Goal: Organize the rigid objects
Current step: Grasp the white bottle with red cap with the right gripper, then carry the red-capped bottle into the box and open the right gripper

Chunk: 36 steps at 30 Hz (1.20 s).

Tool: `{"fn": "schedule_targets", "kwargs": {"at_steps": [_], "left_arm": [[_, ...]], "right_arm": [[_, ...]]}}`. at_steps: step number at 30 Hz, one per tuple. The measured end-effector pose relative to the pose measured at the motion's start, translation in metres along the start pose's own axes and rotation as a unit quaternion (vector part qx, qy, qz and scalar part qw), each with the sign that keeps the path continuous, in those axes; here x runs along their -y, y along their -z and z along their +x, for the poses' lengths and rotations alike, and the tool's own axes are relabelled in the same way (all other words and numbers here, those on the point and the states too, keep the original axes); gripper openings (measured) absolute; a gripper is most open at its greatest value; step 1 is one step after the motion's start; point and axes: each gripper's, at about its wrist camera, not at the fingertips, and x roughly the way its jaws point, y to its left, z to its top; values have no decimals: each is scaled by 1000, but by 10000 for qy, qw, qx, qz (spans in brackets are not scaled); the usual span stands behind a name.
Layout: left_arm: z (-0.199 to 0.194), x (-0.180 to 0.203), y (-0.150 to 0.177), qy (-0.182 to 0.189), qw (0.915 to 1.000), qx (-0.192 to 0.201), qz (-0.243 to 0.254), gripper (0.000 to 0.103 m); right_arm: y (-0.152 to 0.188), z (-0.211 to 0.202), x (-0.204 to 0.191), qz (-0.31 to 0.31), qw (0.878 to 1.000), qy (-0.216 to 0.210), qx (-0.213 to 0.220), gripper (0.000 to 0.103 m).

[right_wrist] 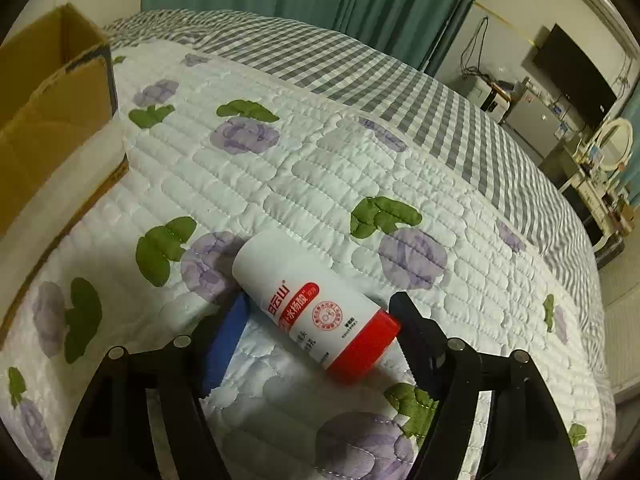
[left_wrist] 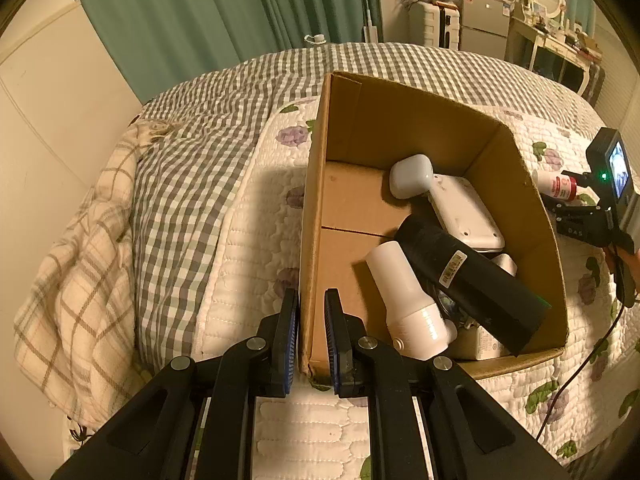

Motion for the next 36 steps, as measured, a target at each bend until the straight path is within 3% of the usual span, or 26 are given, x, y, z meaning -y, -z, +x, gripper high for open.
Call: {"fn": "schedule_targets", "kwargs": {"at_steps": [3, 4, 10, 24, 36], "left_arm": [[0, 1, 0, -25, 10000, 9, 2, 12], [0, 1, 1, -20, 10000, 14, 0, 12], [-2, -1, 1, 44, 10000, 16, -25, 12], [-5, -1, 2, 96, 9999, 55, -12, 12], [-5, -3, 0, 163, 9998, 61, -23, 12]], "right_arm": [[1, -4, 0, 50, 10000, 58, -56, 61], [1, -7, 0, 46, 9999, 114, -57, 53], [12, -27, -7, 207, 9989, 429, 28, 41], [22, -125, -23, 346, 9947, 583, 775, 37], [-27, -228, -50, 257, 9819, 269, 1857, 37]]}}
